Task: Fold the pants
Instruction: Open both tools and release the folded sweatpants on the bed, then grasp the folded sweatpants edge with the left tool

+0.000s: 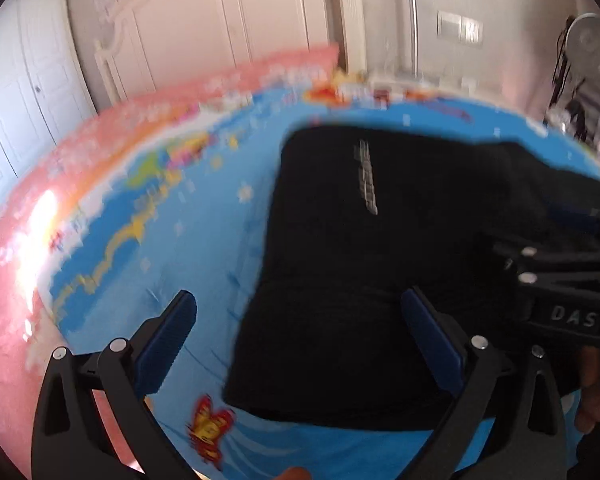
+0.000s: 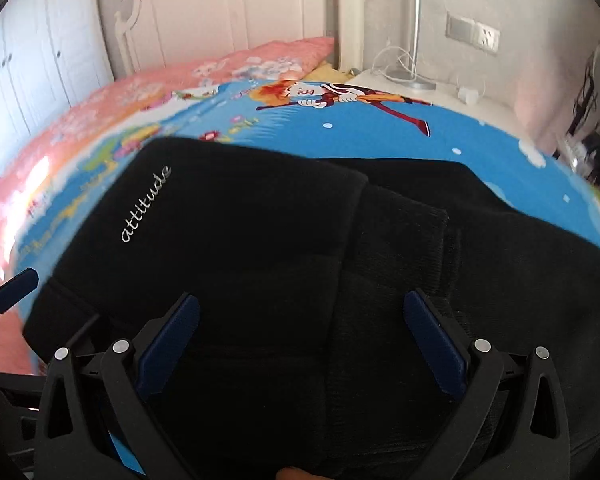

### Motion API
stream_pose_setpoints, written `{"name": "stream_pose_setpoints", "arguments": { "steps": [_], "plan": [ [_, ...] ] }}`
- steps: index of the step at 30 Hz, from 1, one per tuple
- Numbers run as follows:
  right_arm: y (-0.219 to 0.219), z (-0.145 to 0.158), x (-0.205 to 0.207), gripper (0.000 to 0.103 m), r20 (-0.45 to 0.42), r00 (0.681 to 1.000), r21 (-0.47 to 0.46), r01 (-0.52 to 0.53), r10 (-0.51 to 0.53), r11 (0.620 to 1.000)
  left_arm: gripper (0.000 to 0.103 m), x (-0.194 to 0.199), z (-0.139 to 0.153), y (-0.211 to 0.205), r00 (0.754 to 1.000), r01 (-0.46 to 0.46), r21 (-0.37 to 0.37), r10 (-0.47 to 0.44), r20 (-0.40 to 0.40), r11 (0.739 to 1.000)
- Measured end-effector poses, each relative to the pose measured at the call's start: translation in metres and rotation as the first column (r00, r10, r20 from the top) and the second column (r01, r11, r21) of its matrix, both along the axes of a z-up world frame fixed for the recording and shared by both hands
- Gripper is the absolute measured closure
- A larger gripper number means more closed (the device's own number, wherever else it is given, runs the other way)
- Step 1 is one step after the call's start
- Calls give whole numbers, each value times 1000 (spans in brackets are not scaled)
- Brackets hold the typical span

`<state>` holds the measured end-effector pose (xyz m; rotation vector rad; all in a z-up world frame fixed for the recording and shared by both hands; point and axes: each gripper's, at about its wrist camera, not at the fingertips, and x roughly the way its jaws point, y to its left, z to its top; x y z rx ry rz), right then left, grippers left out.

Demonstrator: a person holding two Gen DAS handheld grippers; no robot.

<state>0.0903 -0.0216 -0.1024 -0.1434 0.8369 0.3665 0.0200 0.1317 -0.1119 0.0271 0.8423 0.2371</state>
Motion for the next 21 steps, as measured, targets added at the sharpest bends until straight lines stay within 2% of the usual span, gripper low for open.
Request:
{"name": "stream_pose_setpoints", "arguments": {
  "steps": [1,4,7,10,14,17,19,21],
  "plan": [
    [2,-1,-4,4,25,1000,-18,4,-3,1000,1,-2,-3,4,1000,-9,-27,9,11,1000],
    [-2,0,-4,4,14,1000,0,14,-14,1000,1,-4,-3,8,1000,-10,-59,11,18,998],
    [0,0,-4,4,19,1000,-15,10,-9,1000,1,-8,7,5,999,16,-8,-16,34,1000],
    [2,0,-4,4,27,1000,-42,6,-5,999,1,-16,34,11,995,10,31,-13,104,999],
    [4,0,-3,4,26,1000,-52,15,-14,999,1,4,73,39,981,-63,-83,77,175,995],
    [4,-1,-4,4,27,1000,-61,15,-14,998,2,47,77,33,989,-19,-60,27,143,998],
    [4,-1,-5,4,26,1000,-62,13,-12,998,2,78,68,30,997,-31,-57,35,74,998],
    [4,-1,-5,4,29,999,-62,14,-12,998,2,110,55,31,999,-42,-102,42,-9,994]
  ]
}}
